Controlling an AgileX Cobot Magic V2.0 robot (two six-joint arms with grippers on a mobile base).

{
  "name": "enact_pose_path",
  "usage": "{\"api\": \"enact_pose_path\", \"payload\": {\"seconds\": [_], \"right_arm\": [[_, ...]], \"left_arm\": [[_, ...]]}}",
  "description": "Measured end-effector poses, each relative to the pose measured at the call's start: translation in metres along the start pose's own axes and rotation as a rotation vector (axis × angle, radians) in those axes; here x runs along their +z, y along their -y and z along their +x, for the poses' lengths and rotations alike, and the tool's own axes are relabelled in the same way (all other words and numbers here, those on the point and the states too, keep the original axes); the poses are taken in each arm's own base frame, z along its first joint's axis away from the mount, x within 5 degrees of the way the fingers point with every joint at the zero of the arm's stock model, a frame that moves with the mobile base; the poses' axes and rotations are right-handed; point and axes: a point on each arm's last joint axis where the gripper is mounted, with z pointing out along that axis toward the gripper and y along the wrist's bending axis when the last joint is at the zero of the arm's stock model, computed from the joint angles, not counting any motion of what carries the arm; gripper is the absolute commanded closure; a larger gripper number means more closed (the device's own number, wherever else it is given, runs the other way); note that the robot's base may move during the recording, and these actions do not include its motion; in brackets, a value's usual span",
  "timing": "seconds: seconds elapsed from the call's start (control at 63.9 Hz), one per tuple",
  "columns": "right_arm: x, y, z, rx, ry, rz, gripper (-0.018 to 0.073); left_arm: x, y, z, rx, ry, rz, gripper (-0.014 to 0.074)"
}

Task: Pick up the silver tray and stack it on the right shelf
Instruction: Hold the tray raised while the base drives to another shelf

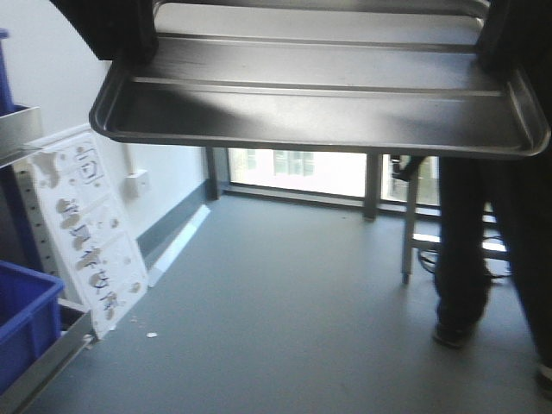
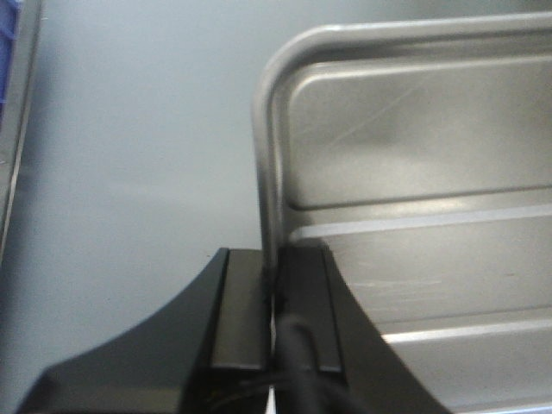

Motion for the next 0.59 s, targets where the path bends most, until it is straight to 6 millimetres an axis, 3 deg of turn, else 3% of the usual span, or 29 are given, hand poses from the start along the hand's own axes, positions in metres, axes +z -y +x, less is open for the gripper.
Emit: {"api": "enact_pose_path", "payload": {"seconds": [0.595], "right_arm": [[0.0,-0.0001,-0.0001,0.0,0.002,-0.001,0.0503]], "left_arm": [[-0.0004,0.0002,-0.0002,-0.001,0.0,0.002,0.0691]]}}
